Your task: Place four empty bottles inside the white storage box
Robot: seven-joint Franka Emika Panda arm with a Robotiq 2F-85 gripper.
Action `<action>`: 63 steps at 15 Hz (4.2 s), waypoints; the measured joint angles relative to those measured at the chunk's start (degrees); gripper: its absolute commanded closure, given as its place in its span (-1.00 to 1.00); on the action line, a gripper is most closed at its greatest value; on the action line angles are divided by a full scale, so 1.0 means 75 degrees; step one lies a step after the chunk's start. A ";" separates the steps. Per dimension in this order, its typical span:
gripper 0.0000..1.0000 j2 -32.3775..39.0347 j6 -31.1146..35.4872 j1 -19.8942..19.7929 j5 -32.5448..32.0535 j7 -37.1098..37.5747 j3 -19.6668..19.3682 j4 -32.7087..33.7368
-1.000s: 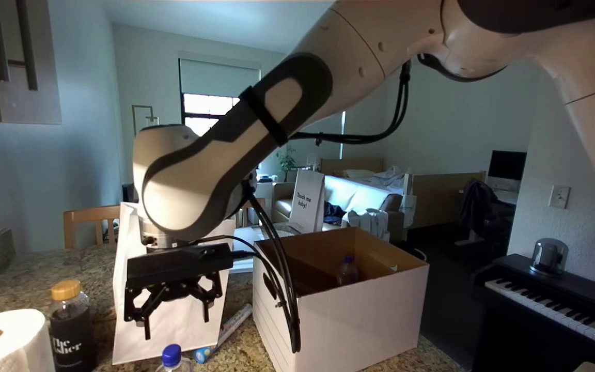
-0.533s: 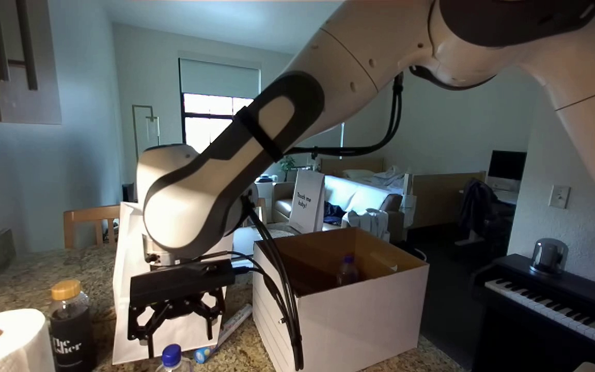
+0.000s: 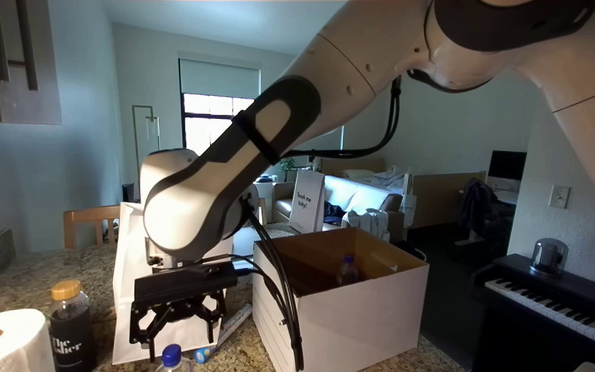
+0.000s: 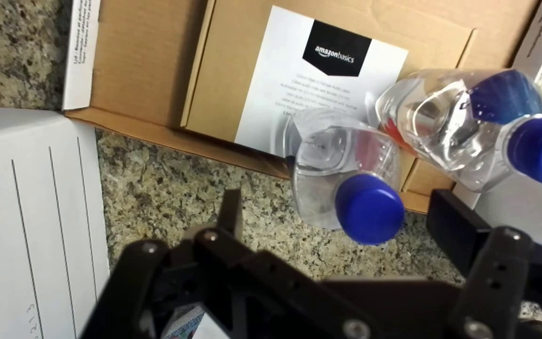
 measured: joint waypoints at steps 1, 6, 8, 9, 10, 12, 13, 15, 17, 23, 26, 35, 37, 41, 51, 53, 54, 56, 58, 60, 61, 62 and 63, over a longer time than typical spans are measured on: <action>-1.00 0.0023 0.0001 0.0000 0.0000 0.0000 -0.0025 0.0014; -0.05 0.0223 0.0001 0.0002 0.0000 -0.0056 -0.0089 0.0239; 0.19 0.0309 0.0001 0.0006 0.0005 -0.0165 -0.0083 0.0350; 0.33 0.0354 0.0001 0.0006 0.0038 -0.0249 -0.0074 0.0403; 0.45 0.0400 0.0001 0.0007 0.0100 -0.0333 -0.0070 0.0449; 0.71 0.0475 0.0000 0.0009 0.0190 -0.0472 -0.0066 0.0515; 0.67 0.0492 0.0000 0.0011 0.0225 -0.0519 -0.0065 0.0529; 0.76 0.0499 -0.0005 0.0013 0.0299 -0.0549 -0.0065 0.0541; 0.76 0.0500 -0.0006 0.0013 0.0452 -0.0552 -0.0065 0.0541; 0.74 0.0317 -0.0215 0.0032 0.0748 -0.0539 -0.0053 0.0553; 0.73 -0.0365 -0.1144 0.0194 0.0700 -0.0188 -0.0117 0.0577; 0.73 -0.3759 -0.3575 0.0366 -0.0096 0.2366 -0.0046 0.0141; 0.73 -0.4587 -0.4044 0.0065 -0.0097 0.2454 0.0015 -0.0162; 0.73 -0.6197 -0.4246 -0.0952 -0.0045 0.2276 -0.0019 -0.0977; 0.74 -0.7228 -0.0485 -0.3591 0.0519 0.0121 -0.1760 -0.3635; 0.74 -0.6606 0.0470 -0.3866 0.0947 -0.0437 -0.2080 -0.3929; 0.74 -0.6209 0.0845 -0.3924 0.1280 -0.0794 -0.2245 -0.3985; 0.74 -0.5307 0.1456 -0.3936 0.2055 -0.1545 -0.2517 -0.3981; 0.74 -0.4334 0.1846 -0.3938 0.2926 -0.2222 -0.2616 -0.3828; 0.74 -0.3362 0.1957 -0.3945 0.3491 -0.2537 -0.2619 -0.3475; 0.74 -0.2869 0.1955 -0.3947 0.3590 -0.2550 -0.2616 -0.3232; 0.74 -0.2387 0.1953 -0.3953 0.3595 -0.2537 -0.2616 -0.2971; 0.74 -0.1940 0.1947 -0.3962 0.3595 -0.2533 -0.2616 -0.2704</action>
